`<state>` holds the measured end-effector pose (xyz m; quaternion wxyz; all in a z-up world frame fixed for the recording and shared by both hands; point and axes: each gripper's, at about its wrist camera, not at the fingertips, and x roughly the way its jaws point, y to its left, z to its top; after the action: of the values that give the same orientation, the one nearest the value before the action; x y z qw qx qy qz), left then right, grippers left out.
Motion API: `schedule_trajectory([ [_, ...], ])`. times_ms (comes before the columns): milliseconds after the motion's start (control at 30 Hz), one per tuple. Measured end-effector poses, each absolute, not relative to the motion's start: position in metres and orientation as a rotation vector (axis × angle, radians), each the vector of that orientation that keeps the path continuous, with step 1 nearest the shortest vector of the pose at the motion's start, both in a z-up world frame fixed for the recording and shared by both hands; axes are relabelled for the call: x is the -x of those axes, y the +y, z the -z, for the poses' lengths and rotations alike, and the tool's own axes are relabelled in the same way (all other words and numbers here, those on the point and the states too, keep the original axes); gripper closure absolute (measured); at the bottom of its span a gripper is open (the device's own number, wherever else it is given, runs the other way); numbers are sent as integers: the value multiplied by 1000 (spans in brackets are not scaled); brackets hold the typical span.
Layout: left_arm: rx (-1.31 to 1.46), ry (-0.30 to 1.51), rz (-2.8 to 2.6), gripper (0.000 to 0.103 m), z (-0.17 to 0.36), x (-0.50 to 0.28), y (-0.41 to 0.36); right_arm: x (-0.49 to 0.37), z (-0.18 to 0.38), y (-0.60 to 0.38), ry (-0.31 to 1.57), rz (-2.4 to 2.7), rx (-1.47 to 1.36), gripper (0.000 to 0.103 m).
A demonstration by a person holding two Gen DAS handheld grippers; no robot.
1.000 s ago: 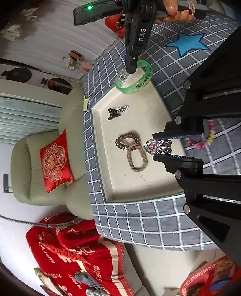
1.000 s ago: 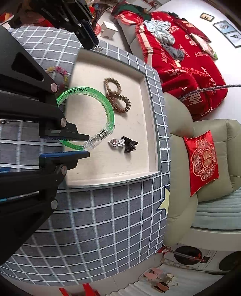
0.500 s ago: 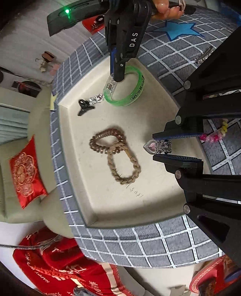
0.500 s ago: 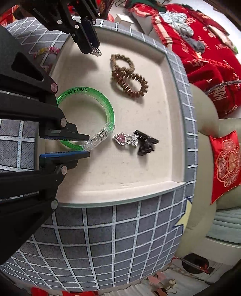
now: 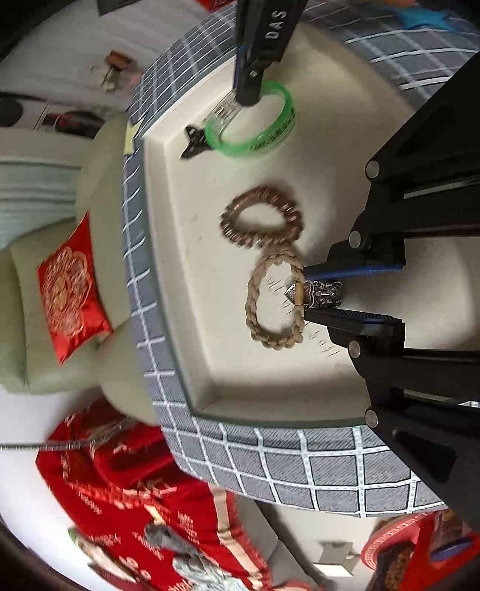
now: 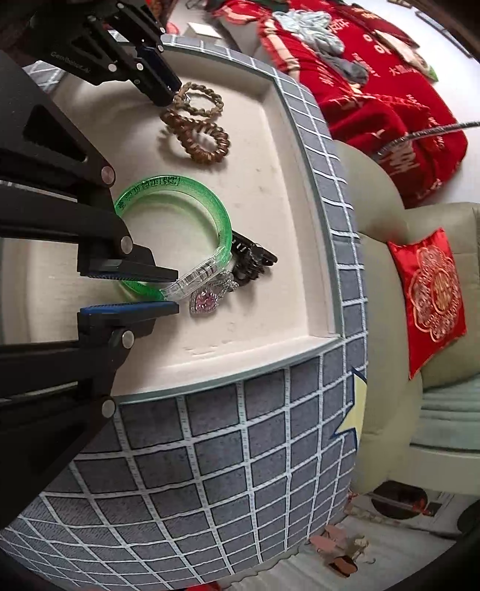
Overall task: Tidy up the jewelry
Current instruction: 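Open the right tool to release the bangle while the left tool releases the silver charm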
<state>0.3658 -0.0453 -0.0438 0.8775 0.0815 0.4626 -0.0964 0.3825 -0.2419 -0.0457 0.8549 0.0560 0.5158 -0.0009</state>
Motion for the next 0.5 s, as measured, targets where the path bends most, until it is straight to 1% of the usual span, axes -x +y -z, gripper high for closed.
schedule_trajectory([
  [267,-172,947,194,71,44,-368,-49,-374,44,-241,1061,-15,-114,90],
  [333,-160,946,195,71,44,-366,-47,-372,41,-242,1055,-25,-126,81],
  [400,-153,946,198,71,45,-363,-48,-368,36,-243,1037,-36,-145,47],
  [433,-151,946,200,71,45,-362,-48,-366,32,-243,1022,-43,-153,44],
  [500,-146,946,202,71,44,-362,-47,-361,26,-243,1006,-53,-163,44],
])
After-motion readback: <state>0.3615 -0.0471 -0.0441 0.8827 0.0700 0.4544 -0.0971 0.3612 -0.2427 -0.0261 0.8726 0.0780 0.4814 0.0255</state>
